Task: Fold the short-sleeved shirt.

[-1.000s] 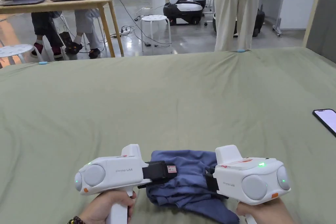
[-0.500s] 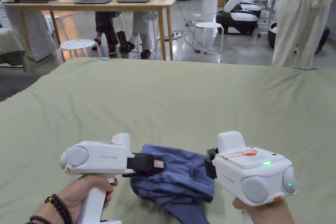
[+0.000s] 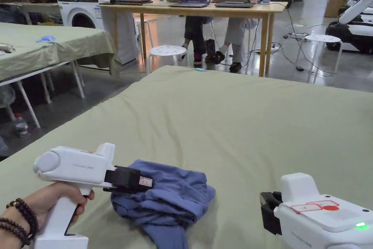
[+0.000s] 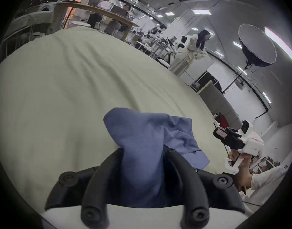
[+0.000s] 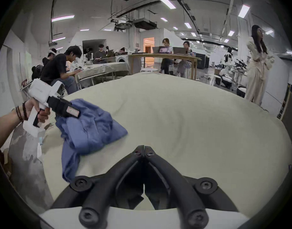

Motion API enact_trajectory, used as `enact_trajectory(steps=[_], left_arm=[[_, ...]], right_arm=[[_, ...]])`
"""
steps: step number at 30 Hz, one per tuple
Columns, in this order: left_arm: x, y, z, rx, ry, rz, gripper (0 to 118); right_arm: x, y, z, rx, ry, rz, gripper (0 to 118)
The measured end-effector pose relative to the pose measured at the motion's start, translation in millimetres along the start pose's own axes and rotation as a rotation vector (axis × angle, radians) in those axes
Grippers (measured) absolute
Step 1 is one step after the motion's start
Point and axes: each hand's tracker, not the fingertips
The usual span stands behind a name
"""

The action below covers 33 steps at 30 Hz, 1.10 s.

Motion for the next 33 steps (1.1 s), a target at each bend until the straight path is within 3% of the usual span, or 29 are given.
enact_trajectory(steps=[7, 8, 9, 11, 12, 13, 17, 18, 19, 21, 22, 23, 25, 26, 27, 30, 33], left_arm=[[-13.1, -10.0, 19.2, 0.036, 0.04, 0.044, 30], [-10.3, -11.7, 18.9, 0.049, 0.062, 0.037, 38], [-7.6, -12.1, 18.4, 0.059, 0.122, 0.022, 55], [-7.4, -10.3, 18.8, 0.074, 0.24, -0.014, 118], [-2.3, -9.9, 27.6, 0.134, 0.257, -0.019, 118], [1.3, -6.0, 31.7, 0.167, 0.241, -0.032, 108], [101.7, -14.0, 57.5, 0.305, 0.4, -0.032, 118], [128.2, -17.2, 61.5, 0.353, 0.437, -0.045, 117], [117.4, -13.6, 67.3, 0.37, 0.428, -0.07, 102], [164.6, -22.0, 62.8, 0.412, 0.431, -0.128, 65], [188.9, -26.7, 55.8, 0.416, 0.448, -0.142, 39], [186.4, -22.9, 45.6, 0.426, 0.47, -0.158, 27], [219.8, -28.6, 22.2, 0.436, 0.488, -0.188, 24], [235.9, -30.1, 9.7, 0.459, 0.477, -0.223, 16], [256.3, -31.8, -10.0, 0.465, 0.484, -0.242, 0], [309.8, -32.3, -62.1, 0.496, 0.554, -0.332, 0], [373.7, -33.0, -104.1, 0.498, 0.48, -0.341, 0]], right_arm=[[-4.3, -9.2, -11.2, -0.037, -0.002, 0.019, 0], [-4.0, -9.5, -10.8, -0.038, -0.003, 0.019, 0], [-3.5, -8.5, -10.7, -0.038, -0.01, 0.018, 0], [-2.0, -5.1, -9.4, -0.034, -0.012, 0.018, 0], [-2.7, -1.7, -4.5, -0.031, -0.014, 0.019, 0], [-1.7, 0.1, -2.1, -0.026, -0.013, 0.018, 0], [5.3, 8.1, 11.1, -0.006, -0.025, 0.013, 0], [8.0, 10.6, 15.7, 0.0, -0.028, 0.008, 0], [10.6, 12.9, 20.6, 0.005, -0.032, 0.004, 0], [17.5, 17.4, 32.2, 0.023, -0.035, -0.002, 0], [22.3, 19.8, 38.6, 0.029, -0.038, -0.009, 0], [27.5, 22.1, 46.8, 0.037, -0.046, -0.015, 0], [39.8, 24.6, 63.1, 0.06, -0.062, -0.027, 0], [48.3, 24.9, 72.4, 0.066, -0.072, -0.032, 0], [57.1, 24.5, 81.4, 0.076, -0.08, -0.036, 0], [90.0, 21.8, 112.9, 0.104, -0.125, -0.053, 0], [131.8, 17.8, 148.0, 0.135, -0.192, -0.079, 0]])
